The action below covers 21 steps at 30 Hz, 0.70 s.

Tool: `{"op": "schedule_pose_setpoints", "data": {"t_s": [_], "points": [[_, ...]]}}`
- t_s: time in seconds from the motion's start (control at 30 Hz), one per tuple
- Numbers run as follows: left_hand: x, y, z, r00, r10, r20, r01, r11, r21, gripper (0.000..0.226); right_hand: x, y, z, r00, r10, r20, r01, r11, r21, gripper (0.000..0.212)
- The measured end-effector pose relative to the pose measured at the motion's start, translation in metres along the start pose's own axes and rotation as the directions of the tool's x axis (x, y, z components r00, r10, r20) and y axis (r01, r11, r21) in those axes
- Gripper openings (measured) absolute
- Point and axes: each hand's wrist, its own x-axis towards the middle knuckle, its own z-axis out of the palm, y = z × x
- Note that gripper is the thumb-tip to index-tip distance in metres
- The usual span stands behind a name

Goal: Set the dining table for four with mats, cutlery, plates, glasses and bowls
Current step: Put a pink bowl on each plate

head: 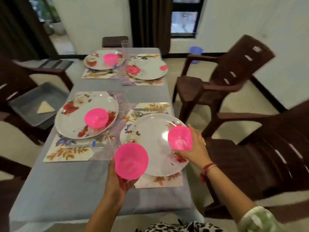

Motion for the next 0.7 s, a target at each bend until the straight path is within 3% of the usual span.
{"op": "schedule_pose_setpoints", "data": {"t_s": [0.17,0.4,0.57,0.7], "points": [[0.007,-0.022,0.029,0.971,0.033,-0.239,-0.067,0.988,-0.138,0.051,0.085,0.017,0.029,0.957,-0.086,0.279,0.097,0.995,-0.025,0.122],[0.013,-0.047,0.096,0.842,0.046,-0.537,-0.282,0.887,-0.366,0.044,0.167,0.023,0.068,0.752,-0.162,0.639,0.291,0.951,-0.101,0.130],[0.006,-0.051,0.118,0.790,0.066,-0.610,-0.367,0.848,-0.382,0.041,0.188,0.013,0.072,0.676,-0.238,0.698,0.410,0.908,-0.087,0.132],[-0.005,-0.054,0.124,0.770,0.102,-0.630,-0.411,0.834,-0.367,0.041,0.183,0.006,0.058,0.703,-0.281,0.653,0.423,0.904,-0.066,0.126]]}}
